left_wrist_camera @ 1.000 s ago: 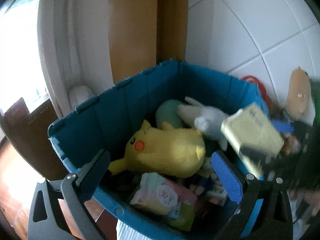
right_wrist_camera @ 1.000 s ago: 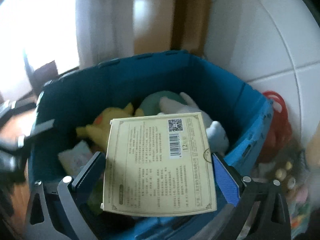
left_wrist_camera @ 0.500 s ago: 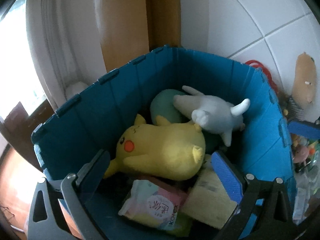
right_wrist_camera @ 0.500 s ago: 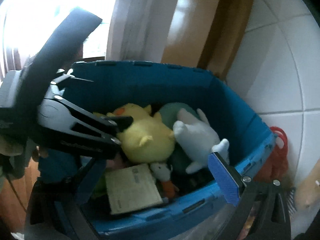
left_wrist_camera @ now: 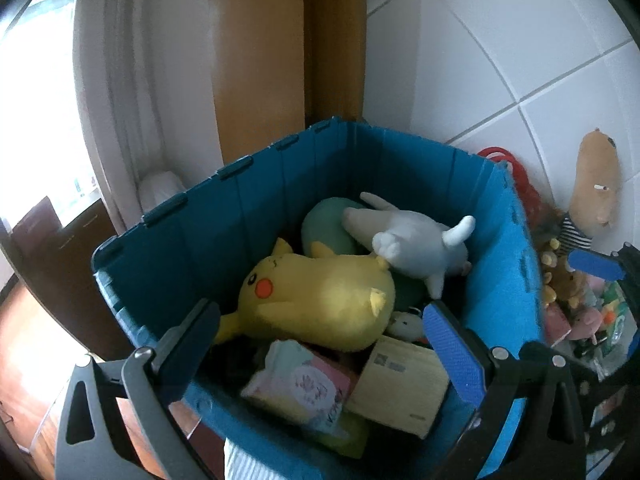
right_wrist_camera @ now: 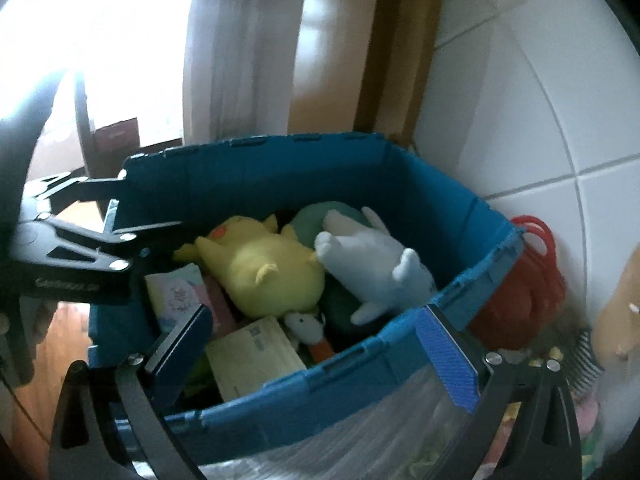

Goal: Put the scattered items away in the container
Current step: 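Withdraw both grippers from the crate back over the bed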

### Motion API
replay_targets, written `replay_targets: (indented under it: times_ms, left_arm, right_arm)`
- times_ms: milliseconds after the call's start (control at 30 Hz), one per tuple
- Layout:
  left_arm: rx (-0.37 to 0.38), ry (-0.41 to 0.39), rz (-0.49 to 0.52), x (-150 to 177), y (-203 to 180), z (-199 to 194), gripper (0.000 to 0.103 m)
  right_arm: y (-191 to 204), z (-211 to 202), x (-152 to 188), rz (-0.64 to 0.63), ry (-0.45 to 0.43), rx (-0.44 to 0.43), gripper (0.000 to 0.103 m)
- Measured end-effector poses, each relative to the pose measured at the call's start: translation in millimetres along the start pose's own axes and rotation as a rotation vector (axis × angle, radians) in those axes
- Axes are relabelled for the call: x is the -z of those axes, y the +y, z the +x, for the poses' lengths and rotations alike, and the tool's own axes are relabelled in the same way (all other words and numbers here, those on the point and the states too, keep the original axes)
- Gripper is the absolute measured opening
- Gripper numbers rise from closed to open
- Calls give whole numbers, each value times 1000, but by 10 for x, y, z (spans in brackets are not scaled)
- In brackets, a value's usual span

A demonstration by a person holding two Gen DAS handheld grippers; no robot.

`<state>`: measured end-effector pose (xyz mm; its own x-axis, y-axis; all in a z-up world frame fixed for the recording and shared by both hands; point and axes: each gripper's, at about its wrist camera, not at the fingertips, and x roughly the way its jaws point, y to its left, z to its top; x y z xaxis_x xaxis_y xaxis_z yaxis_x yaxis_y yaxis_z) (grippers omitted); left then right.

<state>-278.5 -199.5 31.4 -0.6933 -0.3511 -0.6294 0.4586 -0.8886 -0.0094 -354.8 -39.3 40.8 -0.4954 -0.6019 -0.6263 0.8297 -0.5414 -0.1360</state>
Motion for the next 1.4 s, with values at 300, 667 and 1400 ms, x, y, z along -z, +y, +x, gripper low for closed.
replay_targets:
  times_ms: [300,667,1400]
  left_arm:
    - [-6,-43,10,240,-206,-623,103]
    - [145,-124,101,935,-967,-1404,103]
    - [300,-85,208,2118,-1235,-2387,103]
  right_arm:
    - [-91,-615,250,98,-60,30,103]
    - [-384,-1733,1503,329,-69,212,103]
    - [282,-3541,3049,614,-52,518,103]
